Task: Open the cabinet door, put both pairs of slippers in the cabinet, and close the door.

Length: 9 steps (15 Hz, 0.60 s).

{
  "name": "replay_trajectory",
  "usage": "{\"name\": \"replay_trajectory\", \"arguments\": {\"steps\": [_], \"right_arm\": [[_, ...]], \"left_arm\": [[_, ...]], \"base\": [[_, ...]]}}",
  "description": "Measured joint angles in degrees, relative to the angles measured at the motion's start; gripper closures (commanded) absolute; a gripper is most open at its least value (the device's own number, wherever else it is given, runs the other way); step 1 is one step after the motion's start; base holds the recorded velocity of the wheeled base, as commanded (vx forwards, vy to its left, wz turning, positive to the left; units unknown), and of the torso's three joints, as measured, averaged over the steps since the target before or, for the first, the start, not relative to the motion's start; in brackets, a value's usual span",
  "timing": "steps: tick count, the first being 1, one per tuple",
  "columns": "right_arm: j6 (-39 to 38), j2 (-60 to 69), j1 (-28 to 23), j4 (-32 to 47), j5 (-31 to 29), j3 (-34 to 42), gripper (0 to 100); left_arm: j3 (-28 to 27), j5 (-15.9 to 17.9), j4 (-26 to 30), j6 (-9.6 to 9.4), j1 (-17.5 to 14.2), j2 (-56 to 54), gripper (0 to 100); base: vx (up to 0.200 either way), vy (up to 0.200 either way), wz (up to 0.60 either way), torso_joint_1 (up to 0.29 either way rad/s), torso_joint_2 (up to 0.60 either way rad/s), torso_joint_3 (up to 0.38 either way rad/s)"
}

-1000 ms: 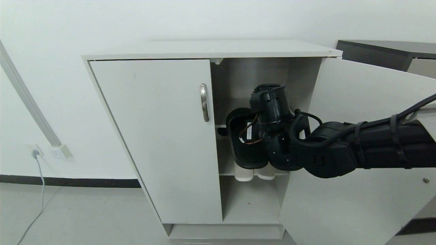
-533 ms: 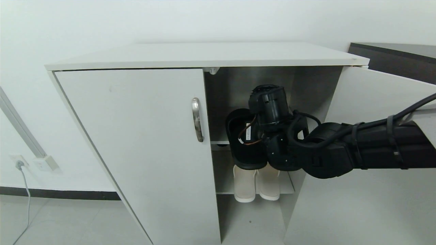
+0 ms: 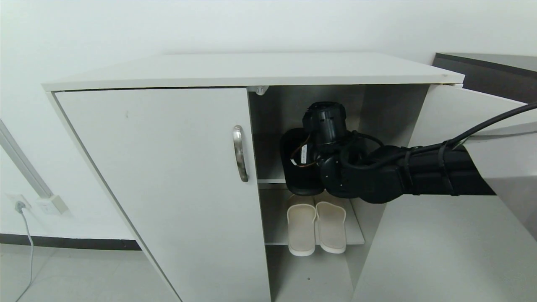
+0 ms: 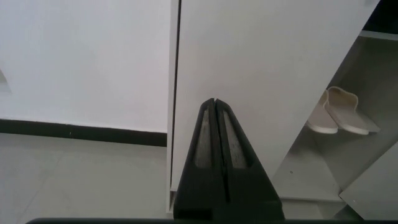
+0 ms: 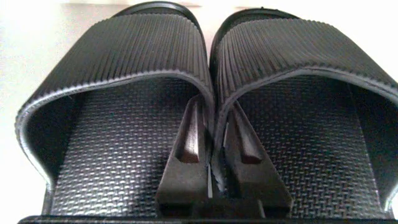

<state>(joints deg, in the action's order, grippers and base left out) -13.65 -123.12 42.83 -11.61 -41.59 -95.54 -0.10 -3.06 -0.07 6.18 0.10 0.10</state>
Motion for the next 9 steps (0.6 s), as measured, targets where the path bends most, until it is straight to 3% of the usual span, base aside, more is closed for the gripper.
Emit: {"name": "replay_trajectory", "arguments": {"steps": [9], "right_arm": [[0.7, -4.4, -3.1, 3.1, 1.4, -7.9, 100]], "left_arm": [[0.0, 0.0, 0.0, 0.05, 0.0, 0.0, 100]], "base": [[0.0, 0.0, 0.0, 0.0, 0.0, 0.0]]}}
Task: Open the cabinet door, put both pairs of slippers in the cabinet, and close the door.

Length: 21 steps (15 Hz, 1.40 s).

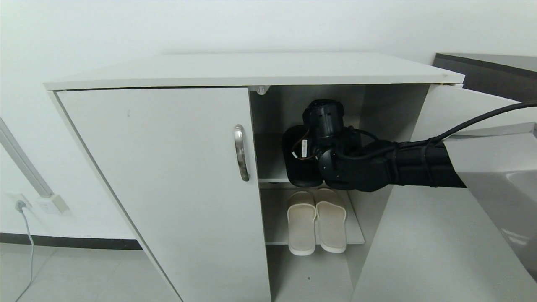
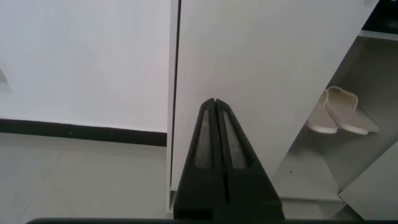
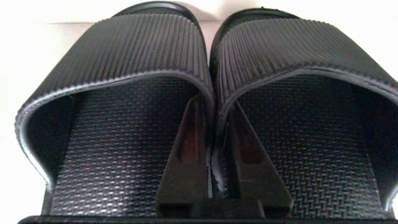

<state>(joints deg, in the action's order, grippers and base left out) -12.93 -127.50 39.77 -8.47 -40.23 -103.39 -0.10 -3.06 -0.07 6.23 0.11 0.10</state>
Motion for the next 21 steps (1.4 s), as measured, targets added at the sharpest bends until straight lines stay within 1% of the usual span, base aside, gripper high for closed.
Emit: {"name": "replay_trajectory", "arguments": {"steps": [8, 9, 12, 15, 19, 21], "right_arm": [[-0.1, -1.9, -0.7, 0.2, 0.0, -1.4, 100], [-0.1, -1.9, -0.8, 0.2, 0.0, -1.4, 0], [-0.2, -1.9, -0.7, 0.1, 0.0, -1.0, 0], [-0.3, -1.0, -0.2, 0.1, -0.1, 1.0, 0], [-0.6, 1.8, 1.2, -0.3, -0.3, 5.2, 0], [-0.7, 3.5, 1.7, -1.7, -0.3, 7.9, 0]], "left_arm": [[0.0, 0.0, 0.0, -0.02, 0.0, 0.0, 100], [0.0, 0.0, 0.0, 0.0, 0.0, 0.0, 100], [0.0, 0.0, 0.0, -0.02, 0.0, 0.0, 100], [0.0, 0.0, 0.0, -0.02, 0.0, 0.0, 100], [0.0, 0.0, 0.0, -0.02, 0.0, 0.0, 100], [0.0, 0.0, 0.0, -0.02, 0.0, 0.0, 100]], "base": [[0.0, 0.0, 0.0, 0.0, 0.0, 0.0], [0.0, 0.0, 0.0, 0.0, 0.0, 0.0], [0.0, 0.0, 0.0, 0.0, 0.0, 0.0], [0.0, 0.0, 0.0, 0.0, 0.0, 0.0], [0.0, 0.0, 0.0, 0.0, 0.0, 0.0], [0.0, 0.0, 0.0, 0.0, 0.0, 0.0]]}}
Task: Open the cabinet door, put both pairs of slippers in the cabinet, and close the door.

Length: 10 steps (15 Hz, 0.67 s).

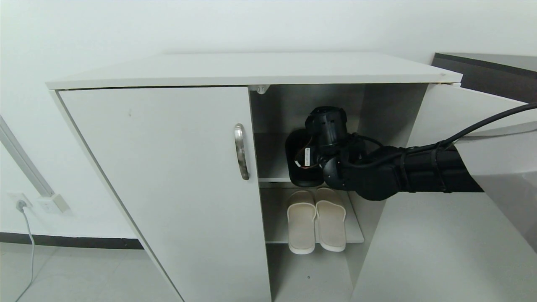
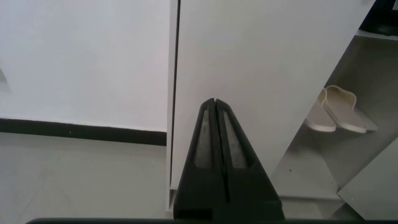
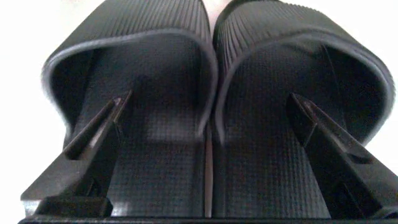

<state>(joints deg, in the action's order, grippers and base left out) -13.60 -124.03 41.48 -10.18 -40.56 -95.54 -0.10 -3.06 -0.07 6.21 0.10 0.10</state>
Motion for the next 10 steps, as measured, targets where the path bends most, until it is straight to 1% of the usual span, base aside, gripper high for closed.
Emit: {"name": "replay_trajectory", "arguments": {"steps": [2, 4, 8, 10], "right_arm": [[0.0, 1.7, 0.5, -1.5, -0.1, 2.8, 0], [0.0, 4.4, 1.6, -3.4, -0.2, 7.4, 0], [0.1, 12.9, 5.6, -6.4, 0.0, 19.2, 0], [0.1, 17.2, 7.9, -9.1, 1.2, 25.3, 0]], "left_arm": [[0.0, 0.0, 0.0, 0.02, 0.0, 0.0, 100], [0.0, 0.0, 0.0, 0.02, 0.0, 0.0, 100], [0.0, 0.0, 0.0, -0.02, 0.0, 0.0, 100], [0.0, 0.0, 0.0, -0.05, 0.0, 0.0, 100]], "base": [[0.0, 0.0, 0.0, 0.0, 0.0, 0.0], [0.0, 0.0, 0.0, 0.0, 0.0, 0.0], [0.0, 0.0, 0.0, 0.0, 0.0, 0.0], [0.0, 0.0, 0.0, 0.0, 0.0, 0.0]]}}
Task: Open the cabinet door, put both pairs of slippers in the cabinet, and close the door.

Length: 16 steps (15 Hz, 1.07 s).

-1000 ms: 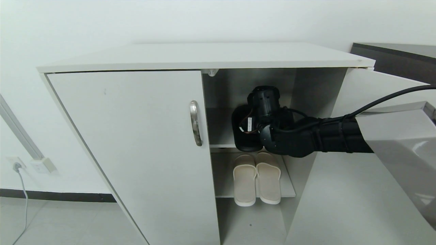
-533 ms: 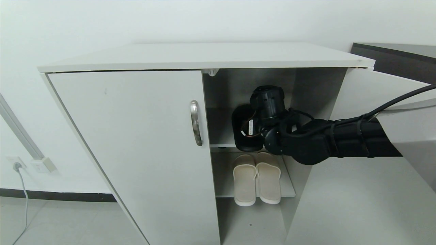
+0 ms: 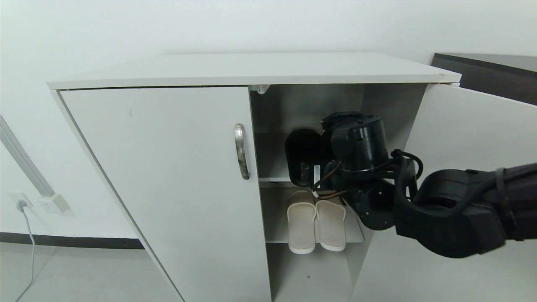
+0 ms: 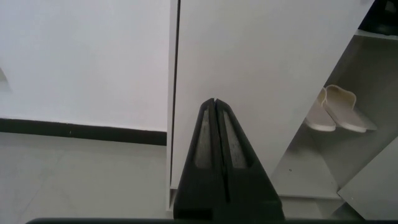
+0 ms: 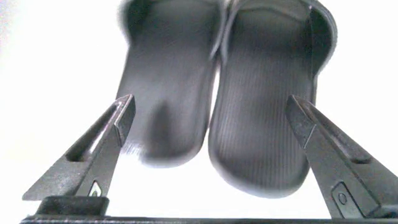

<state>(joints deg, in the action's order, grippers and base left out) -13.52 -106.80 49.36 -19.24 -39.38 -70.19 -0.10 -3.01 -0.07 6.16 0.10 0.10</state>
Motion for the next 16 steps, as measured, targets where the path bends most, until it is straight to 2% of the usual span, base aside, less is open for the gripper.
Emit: {"name": "replay_trajectory", "arguments": {"steps": [2, 3, 6, 15, 16], "right_arm": [[0.1, 3.4, 1.7, -4.6, 2.9, 6.0, 0], [0.3, 4.6, 2.3, -7.3, 3.8, 8.6, 100], [0.7, 5.8, 2.9, -9.4, 4.2, 11.7, 100], [0.7, 3.9, 4.9, -9.6, 3.9, 12.7, 100], [0.7, 3.8, 4.9, -9.6, 3.9, 12.7, 100]], "left_arm": [[0.0, 0.0, 0.0, -0.02, 0.0, 0.0, 100], [0.0, 0.0, 0.0, -0.02, 0.0, 0.0, 100], [0.0, 0.0, 0.0, 0.02, 0.0, 0.0, 100], [0.0, 0.1, 0.0, 0.05, 0.0, 0.0, 100], [0.0, 0.0, 0.0, 0.05, 0.0, 0.0, 100]], "base": [[0.0, 0.0, 0.0, 0.0, 0.0, 0.0], [0.0, 0.0, 0.0, 0.0, 0.0, 0.0], [0.0, 0.0, 0.0, 0.0, 0.0, 0.0], [0.0, 0.0, 0.0, 0.0, 0.0, 0.0], [-0.2, 0.0, 0.0, -0.002, 0.0, 0.007]]}}
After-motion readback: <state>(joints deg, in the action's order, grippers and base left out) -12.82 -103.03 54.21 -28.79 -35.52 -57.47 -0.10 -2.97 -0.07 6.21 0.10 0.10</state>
